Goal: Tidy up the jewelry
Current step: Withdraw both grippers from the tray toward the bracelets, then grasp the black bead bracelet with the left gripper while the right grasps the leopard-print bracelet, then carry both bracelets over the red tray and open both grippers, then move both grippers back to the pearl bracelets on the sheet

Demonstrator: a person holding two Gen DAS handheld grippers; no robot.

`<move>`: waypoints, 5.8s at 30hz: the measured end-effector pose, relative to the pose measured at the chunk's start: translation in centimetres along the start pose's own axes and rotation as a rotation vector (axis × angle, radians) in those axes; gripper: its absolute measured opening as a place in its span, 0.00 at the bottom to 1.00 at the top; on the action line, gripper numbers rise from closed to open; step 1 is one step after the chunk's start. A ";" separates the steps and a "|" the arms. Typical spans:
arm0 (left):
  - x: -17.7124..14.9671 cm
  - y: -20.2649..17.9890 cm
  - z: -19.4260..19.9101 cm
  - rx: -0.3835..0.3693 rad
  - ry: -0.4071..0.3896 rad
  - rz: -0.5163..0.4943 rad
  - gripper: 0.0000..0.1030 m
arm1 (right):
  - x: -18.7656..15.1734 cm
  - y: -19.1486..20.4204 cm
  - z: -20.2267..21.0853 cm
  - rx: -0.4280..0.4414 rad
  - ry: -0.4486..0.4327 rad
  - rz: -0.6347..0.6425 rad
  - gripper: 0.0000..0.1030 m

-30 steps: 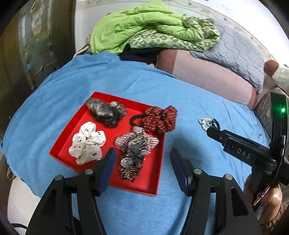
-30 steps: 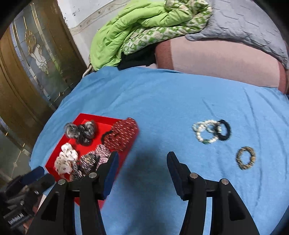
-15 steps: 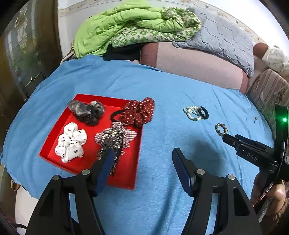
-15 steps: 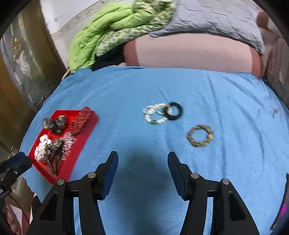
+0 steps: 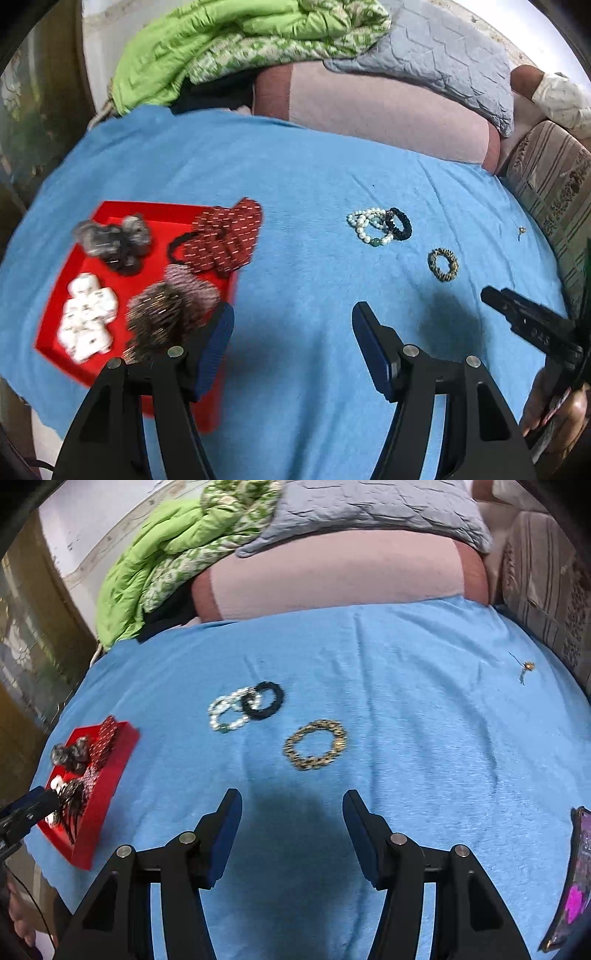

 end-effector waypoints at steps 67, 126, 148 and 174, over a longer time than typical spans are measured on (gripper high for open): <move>5.4 -8.5 1.8 -0.347 -0.036 -0.150 0.05 | -0.3 -1.5 1.7 0.073 -0.065 -0.053 0.14; -3.5 19.1 1.5 0.300 -0.114 0.182 0.46 | -6.6 29.1 -11.0 0.376 0.287 0.408 0.34; -3.6 19.1 0.4 0.308 -0.082 0.182 0.48 | 4.7 21.0 -13.4 0.145 0.108 0.228 0.32; -1.3 8.5 2.3 0.126 -0.121 0.013 0.49 | 4.3 9.8 -9.7 0.032 0.077 0.153 0.29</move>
Point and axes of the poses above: each gripper's, at about its wrist camera, not at the fingertips, and z roughly against the way its jaws point, y to its left, x to its top, the point moved 1 cm from there along -z, roughly the way its jaws point, and after that the axes turned 13 degrees about x, right-handed, at the moved point
